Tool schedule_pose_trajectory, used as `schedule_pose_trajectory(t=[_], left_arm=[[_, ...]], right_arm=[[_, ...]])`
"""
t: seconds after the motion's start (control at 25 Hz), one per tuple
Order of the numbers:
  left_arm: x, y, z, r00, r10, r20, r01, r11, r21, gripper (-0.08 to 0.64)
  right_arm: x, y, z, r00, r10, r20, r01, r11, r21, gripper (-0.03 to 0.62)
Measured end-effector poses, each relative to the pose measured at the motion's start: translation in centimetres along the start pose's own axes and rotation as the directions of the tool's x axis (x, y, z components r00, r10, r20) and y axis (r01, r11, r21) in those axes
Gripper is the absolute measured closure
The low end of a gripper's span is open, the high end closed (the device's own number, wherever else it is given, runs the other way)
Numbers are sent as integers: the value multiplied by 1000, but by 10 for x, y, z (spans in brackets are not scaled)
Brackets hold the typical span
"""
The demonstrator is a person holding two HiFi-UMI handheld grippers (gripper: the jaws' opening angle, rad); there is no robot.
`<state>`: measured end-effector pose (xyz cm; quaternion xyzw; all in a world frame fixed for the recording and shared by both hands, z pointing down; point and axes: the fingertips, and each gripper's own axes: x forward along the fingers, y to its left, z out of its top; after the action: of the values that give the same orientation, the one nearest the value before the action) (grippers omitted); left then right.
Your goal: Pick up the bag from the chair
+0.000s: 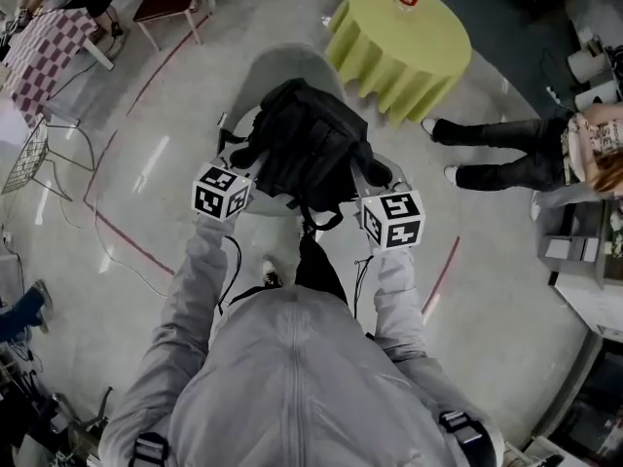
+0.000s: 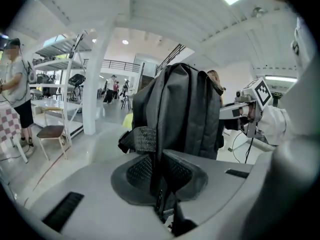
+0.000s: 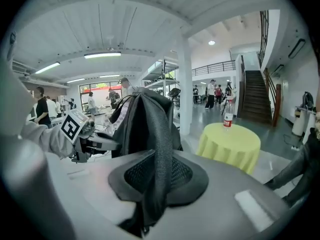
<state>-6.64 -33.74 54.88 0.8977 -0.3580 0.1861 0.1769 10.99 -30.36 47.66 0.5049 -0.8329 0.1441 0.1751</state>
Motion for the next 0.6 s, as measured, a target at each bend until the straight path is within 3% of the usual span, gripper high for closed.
schedule_pose_trajectory(t=[0.28,0.6], left_arm=[[-64,-22,50,989,29,146,-38,998,58,522],[-126,-50,72,976,17,216,-42,993,112,523]], right_arm=[[-50,32,52,990,-8,143,15,999,-50,531],[-102,71,83,970,5,244,20,995,-99,531]])
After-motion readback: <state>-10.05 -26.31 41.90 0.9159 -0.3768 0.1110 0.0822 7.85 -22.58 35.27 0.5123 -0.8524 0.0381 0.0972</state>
